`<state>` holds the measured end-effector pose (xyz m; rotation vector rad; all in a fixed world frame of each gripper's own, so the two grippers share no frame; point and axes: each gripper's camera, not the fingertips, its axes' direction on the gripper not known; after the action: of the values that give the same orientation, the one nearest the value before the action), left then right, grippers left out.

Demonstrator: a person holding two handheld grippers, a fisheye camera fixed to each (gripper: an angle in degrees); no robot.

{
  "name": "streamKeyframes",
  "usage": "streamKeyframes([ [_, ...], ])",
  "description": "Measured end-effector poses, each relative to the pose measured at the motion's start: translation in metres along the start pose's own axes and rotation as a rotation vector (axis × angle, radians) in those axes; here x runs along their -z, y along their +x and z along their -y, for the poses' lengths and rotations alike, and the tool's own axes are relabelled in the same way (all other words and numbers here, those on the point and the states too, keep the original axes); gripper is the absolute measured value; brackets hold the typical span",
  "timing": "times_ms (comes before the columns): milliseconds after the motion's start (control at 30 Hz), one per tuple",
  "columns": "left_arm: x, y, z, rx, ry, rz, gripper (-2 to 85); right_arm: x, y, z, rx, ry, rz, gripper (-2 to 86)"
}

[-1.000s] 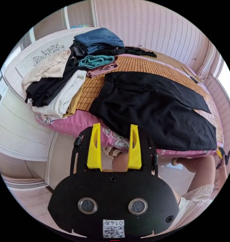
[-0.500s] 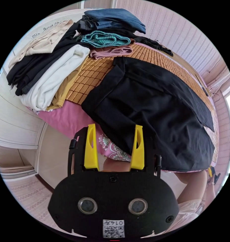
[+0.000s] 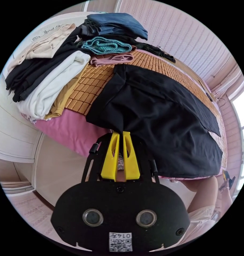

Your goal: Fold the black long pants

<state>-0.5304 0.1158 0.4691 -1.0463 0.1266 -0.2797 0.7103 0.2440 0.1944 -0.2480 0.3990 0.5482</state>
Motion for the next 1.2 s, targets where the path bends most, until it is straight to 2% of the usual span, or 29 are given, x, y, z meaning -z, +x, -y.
streamKeyframes([
  [233,0.005,-0.022,-0.001,0.029,0.026,-0.088,-0.8,0.015,-0.010,0.003,0.023,0.002,-0.070,1.5],
  [300,0.003,-0.022,0.000,0.019,0.022,-0.080,-0.9,0.007,0.000,-0.001,-0.057,-0.027,-0.100,5.0],
  [367,0.001,-0.020,0.002,0.017,0.020,-0.071,-0.8,-0.004,0.012,-0.008,-0.129,-0.048,-0.040,10.0],
  [500,-0.001,-0.019,0.004,0.021,0.023,-0.068,-0.8,-0.016,0.018,-0.016,-0.189,-0.044,0.014,8.8],
  [567,-0.004,-0.018,0.005,0.030,0.008,-0.072,-0.8,-0.018,0.016,-0.016,-0.203,-0.030,0.086,4.7],
  [700,-0.001,-0.017,0.007,0.030,0.008,-0.078,-0.9,0.000,-0.003,-0.009,-0.135,0.016,0.159,1.3],
  [900,0.038,-0.004,0.025,-0.028,0.148,-0.161,-1.0,0.040,-0.079,0.051,0.135,0.044,0.185,0.5],
  [1067,0.062,0.035,0.089,-0.129,0.278,-0.152,-0.7,0.025,-0.191,0.158,0.384,0.019,0.126,0.8],
  [1200,0.059,0.074,0.148,-0.209,0.329,-0.114,1.1,-0.017,-0.261,0.242,0.420,-0.014,0.061,2.1],
])
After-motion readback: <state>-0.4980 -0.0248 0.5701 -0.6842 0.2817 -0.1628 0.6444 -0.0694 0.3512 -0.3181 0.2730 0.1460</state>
